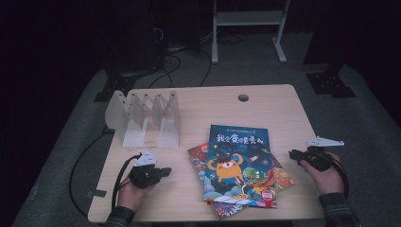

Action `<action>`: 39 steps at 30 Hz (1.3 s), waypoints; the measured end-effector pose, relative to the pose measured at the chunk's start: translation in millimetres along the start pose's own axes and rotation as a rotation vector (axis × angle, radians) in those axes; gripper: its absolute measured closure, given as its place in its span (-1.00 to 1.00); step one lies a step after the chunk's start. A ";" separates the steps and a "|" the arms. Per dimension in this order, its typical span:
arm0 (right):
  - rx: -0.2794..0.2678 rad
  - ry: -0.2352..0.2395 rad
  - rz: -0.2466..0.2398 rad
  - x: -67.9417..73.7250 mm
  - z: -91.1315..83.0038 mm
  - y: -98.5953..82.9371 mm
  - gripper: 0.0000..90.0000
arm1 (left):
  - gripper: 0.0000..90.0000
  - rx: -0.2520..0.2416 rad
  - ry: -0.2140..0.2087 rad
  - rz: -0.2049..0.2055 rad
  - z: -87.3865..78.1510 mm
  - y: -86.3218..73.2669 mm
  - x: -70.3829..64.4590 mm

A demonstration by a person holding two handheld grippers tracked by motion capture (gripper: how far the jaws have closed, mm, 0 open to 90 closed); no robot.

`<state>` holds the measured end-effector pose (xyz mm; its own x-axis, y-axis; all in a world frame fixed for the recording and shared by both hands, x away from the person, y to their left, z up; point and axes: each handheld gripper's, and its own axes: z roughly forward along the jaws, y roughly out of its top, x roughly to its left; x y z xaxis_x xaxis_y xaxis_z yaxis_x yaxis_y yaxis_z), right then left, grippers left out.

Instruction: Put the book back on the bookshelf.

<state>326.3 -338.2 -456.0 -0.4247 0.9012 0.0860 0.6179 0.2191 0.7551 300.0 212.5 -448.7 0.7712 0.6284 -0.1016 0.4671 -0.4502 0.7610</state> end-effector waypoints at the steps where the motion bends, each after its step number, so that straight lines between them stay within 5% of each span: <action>1: 0.000 0.004 -0.002 0.4 0.4 2.3 0.84 | 1.00 -0.005 -0.007 0.003 0.5 2.1 -1.9; 18: -0.007 0.079 -0.034 11.8 19.5 34.4 0.97 | 1.00 -0.002 -0.101 0.049 22.3 29.0 -25.0; 39: 0.038 0.128 -0.066 29.5 42.3 48.1 0.97 | 0.99 0.051 -0.189 0.113 55.4 45.0 -47.9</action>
<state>371.4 -285.3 -444.7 -0.5446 0.8299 0.1209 0.6097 0.2928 0.7366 308.0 127.1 -445.1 0.8847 0.4448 -0.1395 0.3910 -0.5451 0.7416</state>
